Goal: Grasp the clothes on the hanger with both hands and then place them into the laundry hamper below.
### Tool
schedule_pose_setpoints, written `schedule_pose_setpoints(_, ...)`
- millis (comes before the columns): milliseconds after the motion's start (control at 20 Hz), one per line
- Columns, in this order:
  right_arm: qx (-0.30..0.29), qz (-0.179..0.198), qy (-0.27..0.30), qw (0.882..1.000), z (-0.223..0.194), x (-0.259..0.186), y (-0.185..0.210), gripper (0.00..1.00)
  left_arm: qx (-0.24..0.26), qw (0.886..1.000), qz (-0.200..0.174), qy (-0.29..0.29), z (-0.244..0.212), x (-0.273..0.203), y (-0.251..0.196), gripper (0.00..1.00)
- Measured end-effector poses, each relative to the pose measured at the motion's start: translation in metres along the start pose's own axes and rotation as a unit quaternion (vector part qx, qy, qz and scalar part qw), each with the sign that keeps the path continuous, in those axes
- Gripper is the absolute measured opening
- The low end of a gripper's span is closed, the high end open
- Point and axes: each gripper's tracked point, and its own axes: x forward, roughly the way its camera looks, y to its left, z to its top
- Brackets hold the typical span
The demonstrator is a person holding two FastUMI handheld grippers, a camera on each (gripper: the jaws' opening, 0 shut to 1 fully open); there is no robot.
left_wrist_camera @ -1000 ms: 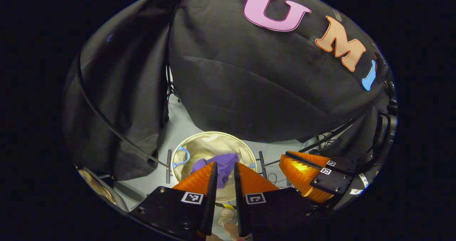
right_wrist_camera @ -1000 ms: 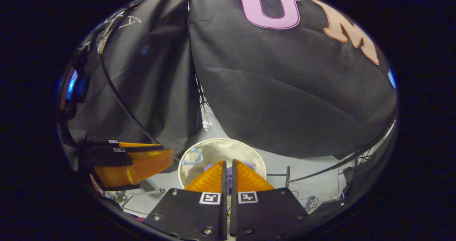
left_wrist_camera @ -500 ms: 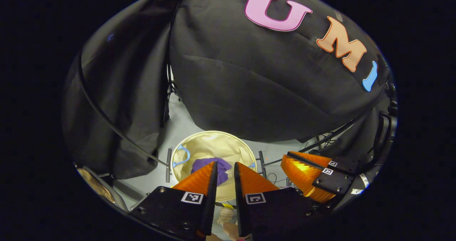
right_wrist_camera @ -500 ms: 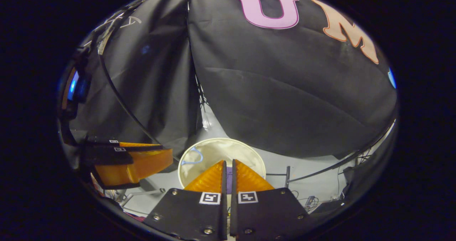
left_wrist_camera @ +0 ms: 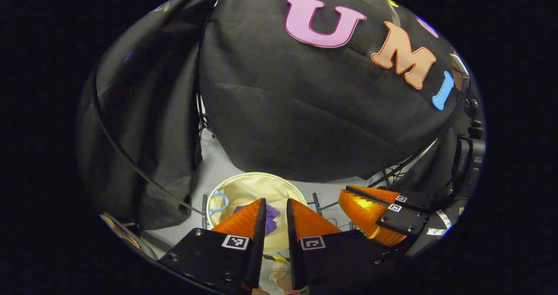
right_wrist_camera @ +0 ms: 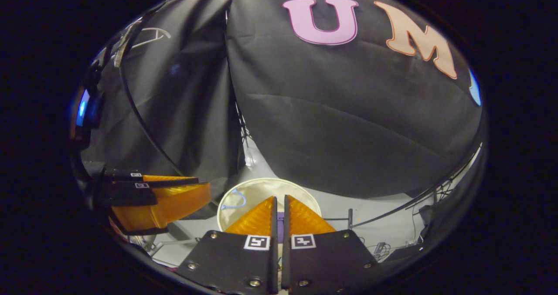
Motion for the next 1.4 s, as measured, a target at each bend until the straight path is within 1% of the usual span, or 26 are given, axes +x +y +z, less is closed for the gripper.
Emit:
schedule_pose_setpoints(100,0.0,-0.004,-0.014,1.0,0.004,-0.006,-0.003,0.04,0.006,1.0,-0.014,-0.019,0.008,-0.007,-0.007,0.29)
schedule_pose_setpoints(200,0.003,-0.009,-0.03,1.0,0.012,-0.012,-0.004,0.04,0.011,0.998,-0.033,-0.043,0.02,-0.013,-0.024,0.29)
schedule_pose_setpoints(350,-0.001,-0.029,-0.066,0.997,0.032,-0.032,-0.017,0.04,0.021,0.995,-0.057,-0.084,0.044,-0.027,-0.044,0.29)
schedule_pose_setpoints(500,-0.004,-0.05,-0.116,0.992,0.065,-0.061,-0.028,0.04,0.037,0.987,-0.08,-0.134,0.077,-0.051,-0.068,0.28)
schedule_pose_setpoints(650,-0.004,-0.068,-0.17,0.983,0.1,-0.094,-0.037,0.04,0.056,0.975,-0.096,-0.193,0.114,-0.08,-0.086,0.28)
schedule_pose_setpoints(750,-0.004,-0.078,-0.211,0.974,0.125,-0.12,-0.042,0.04,0.069,0.964,-0.106,-0.234,0.137,-0.105,-0.097,0.28)
schedule_pose_setpoints(900,-0.007,-0.091,-0.264,0.96,0.159,-0.162,-0.049,0.04,0.1,0.947,-0.111,-0.283,0.164,-0.138,-0.111,0.28)
schedule_pose_setpoints(1100,-0.014,-0.108,-0.334,0.936,0.203,-0.22,-0.053,0.04,0.135,0.92,-0.116,-0.35,0.201,-0.185,-0.134,0.27)
schedule_pose_setpoints(1200,-0.012,-0.115,-0.365,0.924,0.22,-0.247,-0.053,0.04,0.139,0.908,-0.119,-0.377,0.214,-0.207,-0.144,0.27)
schedule_pose_setpoints(1250,-0.013,-0.12,-0.377,0.918,0.227,-0.259,-0.055,0.01,0.14,0.903,-0.118,-0.388,0.22,-0.217,-0.146,0.27)
schedule_pose_setpoints(1300,-0.015,-0.123,-0.388,0.913,0.233,-0.271,-0.055,0.04,0.141,0.899,-0.119,-0.398,0.226,-0.226,-0.149,0.27)
schedule_pose_setpoints(1350,-0.016,-0.125,-0.399,0.908,0.238,-0.281,-0.054,0.01,0.142,0.894,-0.119,-0.408,0.234,-0.235,-0.151,0.27)
schedule_pose_setpoints(1400,-0.016,-0.128,-0.411,0.902,0.243,-0.292,-0.053,0.01,0.143,0.891,-0.119,-0.414,0.239,-0.243,-0.154,0.27)
